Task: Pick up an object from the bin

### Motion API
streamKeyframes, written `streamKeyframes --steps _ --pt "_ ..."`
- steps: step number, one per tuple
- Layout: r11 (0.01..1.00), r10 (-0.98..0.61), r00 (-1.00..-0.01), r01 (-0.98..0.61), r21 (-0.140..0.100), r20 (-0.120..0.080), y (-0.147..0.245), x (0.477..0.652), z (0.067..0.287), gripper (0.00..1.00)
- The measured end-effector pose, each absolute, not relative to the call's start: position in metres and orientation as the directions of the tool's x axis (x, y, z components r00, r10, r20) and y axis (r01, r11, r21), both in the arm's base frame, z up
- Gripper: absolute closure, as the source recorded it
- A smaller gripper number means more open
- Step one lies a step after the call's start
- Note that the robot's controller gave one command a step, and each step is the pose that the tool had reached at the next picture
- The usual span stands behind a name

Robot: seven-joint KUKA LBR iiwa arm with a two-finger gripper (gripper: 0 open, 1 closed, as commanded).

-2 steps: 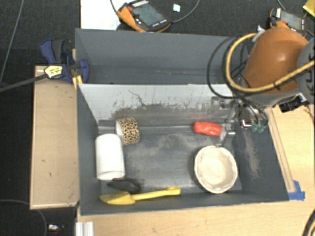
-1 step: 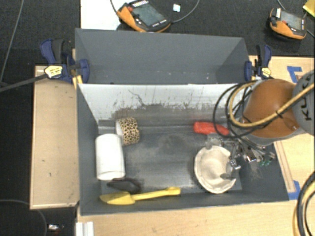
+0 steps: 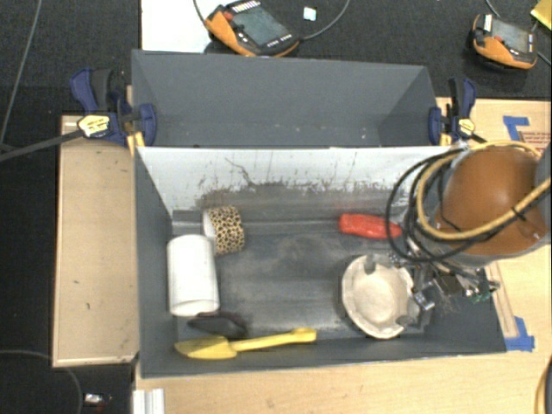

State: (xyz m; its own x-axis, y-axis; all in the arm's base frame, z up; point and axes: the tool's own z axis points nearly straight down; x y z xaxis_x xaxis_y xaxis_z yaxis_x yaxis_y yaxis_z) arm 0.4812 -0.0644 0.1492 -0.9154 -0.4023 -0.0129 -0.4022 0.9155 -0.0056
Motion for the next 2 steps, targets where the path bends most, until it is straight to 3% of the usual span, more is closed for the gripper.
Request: streamKeyframes --steps 1,2 --pt "0.779 -0.627 -0.779 -0.627 0.000 0.000 -0.052 0.477 0.106 0.00" --pt "0.717 -0.697 -0.717 -0.697 -0.014 -0.016 -0.079 0.481 0.071 0.00"
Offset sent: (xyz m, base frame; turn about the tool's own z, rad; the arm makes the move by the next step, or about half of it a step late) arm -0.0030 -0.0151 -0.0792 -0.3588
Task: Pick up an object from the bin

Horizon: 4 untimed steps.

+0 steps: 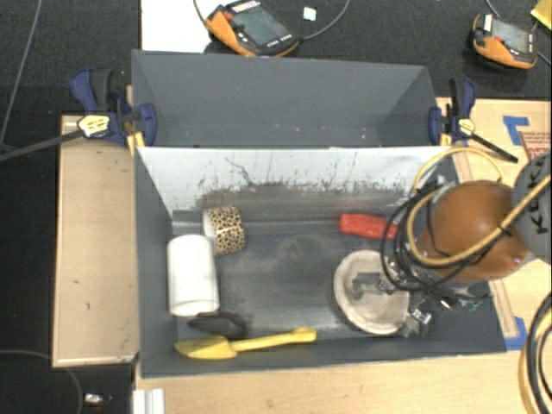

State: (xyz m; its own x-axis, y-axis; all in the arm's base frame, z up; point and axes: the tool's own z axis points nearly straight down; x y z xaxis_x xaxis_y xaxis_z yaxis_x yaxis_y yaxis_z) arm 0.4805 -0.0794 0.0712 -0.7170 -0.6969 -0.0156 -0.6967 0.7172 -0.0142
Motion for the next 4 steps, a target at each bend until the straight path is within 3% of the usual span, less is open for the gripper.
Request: streamKeyframes --steps 1,3,4 --pt "0.571 -0.821 -0.571 -0.821 -0.009 -0.009 -0.053 0.478 0.071 1.00" --pt "0.568 -0.823 -0.568 -0.823 -0.009 -0.010 -0.052 0.478 0.076 1.00" --pt "0.570 -0.821 -0.570 -0.822 0.000 -0.006 -0.051 0.475 0.113 1.00"
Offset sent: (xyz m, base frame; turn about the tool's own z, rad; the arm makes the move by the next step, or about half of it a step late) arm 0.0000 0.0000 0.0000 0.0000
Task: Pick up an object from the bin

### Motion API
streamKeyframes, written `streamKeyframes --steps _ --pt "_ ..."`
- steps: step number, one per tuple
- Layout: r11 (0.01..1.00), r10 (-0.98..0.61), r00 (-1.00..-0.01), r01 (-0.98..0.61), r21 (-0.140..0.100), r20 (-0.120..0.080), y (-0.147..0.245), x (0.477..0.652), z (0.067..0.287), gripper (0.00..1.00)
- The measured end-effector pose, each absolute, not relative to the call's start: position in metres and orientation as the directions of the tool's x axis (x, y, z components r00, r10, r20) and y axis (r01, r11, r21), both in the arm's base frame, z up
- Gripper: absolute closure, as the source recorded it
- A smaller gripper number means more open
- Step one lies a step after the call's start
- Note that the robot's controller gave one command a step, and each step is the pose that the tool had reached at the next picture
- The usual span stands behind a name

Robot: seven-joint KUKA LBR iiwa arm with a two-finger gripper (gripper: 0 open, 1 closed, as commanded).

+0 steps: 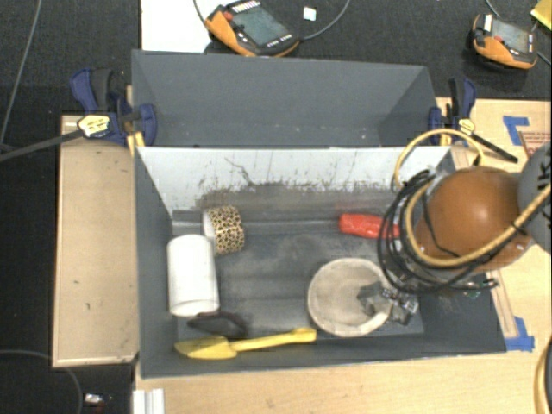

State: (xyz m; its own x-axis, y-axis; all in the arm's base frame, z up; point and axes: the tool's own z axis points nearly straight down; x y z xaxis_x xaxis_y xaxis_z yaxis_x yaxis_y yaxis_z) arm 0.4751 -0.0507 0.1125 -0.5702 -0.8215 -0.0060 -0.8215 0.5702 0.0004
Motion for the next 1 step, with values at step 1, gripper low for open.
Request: streamKeyframes --steps 1 --pt "0.573 -0.820 -0.573 -0.820 -0.002 -0.009 -0.0506 0.4765 0.1467 1.00"
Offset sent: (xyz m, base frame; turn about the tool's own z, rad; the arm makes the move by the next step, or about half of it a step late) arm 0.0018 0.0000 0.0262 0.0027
